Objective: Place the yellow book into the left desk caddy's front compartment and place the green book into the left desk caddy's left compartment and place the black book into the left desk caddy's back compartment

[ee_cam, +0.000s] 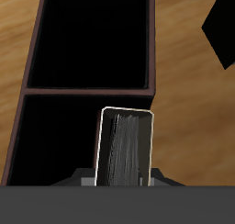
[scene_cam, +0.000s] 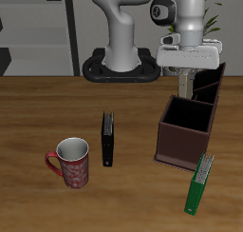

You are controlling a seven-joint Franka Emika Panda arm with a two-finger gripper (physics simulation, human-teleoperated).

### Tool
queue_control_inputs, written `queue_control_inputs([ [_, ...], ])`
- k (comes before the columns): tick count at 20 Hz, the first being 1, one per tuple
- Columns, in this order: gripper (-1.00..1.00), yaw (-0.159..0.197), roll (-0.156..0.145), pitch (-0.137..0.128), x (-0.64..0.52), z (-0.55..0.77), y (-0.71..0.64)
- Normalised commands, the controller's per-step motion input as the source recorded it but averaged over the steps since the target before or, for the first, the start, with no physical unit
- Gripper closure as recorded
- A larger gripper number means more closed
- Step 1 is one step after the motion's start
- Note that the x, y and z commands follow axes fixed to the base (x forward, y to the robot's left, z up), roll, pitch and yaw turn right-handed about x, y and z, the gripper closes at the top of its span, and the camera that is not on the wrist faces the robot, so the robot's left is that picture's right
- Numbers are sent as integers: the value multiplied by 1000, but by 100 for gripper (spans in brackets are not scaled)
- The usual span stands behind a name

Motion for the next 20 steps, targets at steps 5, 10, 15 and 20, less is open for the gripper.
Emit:
queue_control_inputs([
  [5,100,-35,13,10,67,-79,38],
  [10,100,-38,16,0,-61,-102,77],
  [15,100,12,10,-8,-13,-136,43],
  [20,100,-6,-14,-5,35,-84,-104],
])
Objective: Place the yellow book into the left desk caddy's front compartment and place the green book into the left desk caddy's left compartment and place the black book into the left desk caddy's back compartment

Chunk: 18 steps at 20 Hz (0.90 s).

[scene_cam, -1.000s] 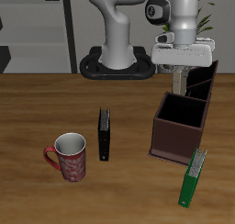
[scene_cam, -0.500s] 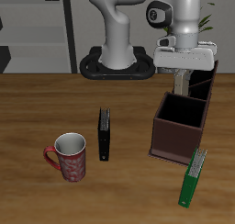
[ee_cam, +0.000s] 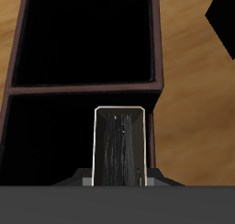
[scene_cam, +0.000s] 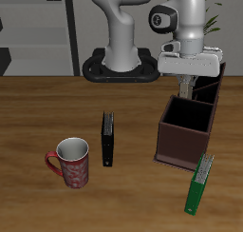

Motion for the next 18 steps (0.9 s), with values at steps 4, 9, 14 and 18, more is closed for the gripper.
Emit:
queue_control_inputs([
  [4,100,-14,-11,6,-39,-41,-87],
  [9,100,7,-8,16,58,-150,-81],
  [14,100,10,18,58,85,-318,19],
  [18,100,3,17,63,52,-258,17],
])
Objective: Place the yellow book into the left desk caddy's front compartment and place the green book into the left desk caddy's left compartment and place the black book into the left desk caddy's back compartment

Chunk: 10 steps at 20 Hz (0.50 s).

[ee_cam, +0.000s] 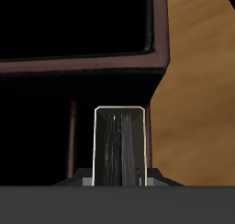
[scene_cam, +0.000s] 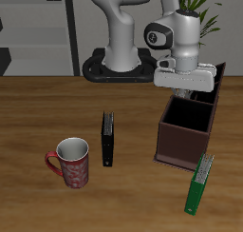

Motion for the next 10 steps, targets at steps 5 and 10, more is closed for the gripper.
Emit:
queue_control_inputs([
  [5,-100,8,28,59,8,-149,45],
  [10,-100,4,18,36,-32,-52,31],
])
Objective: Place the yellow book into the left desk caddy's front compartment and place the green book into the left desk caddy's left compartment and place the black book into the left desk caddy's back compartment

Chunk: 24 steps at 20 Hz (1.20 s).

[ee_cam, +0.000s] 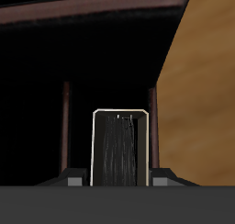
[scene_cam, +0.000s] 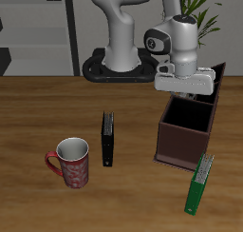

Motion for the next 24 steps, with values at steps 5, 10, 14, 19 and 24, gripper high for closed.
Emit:
queue_control_inputs([
  [5,-100,12,17,-17,-71,93,-14],
  [10,-100,28,2,-7,-55,122,-120],
  [14,-100,47,-17,-36,-100,277,-235],
  [19,-100,38,-52,-44,-141,350,-396],
  [24,-100,49,-33,-23,-69,332,-402],
])
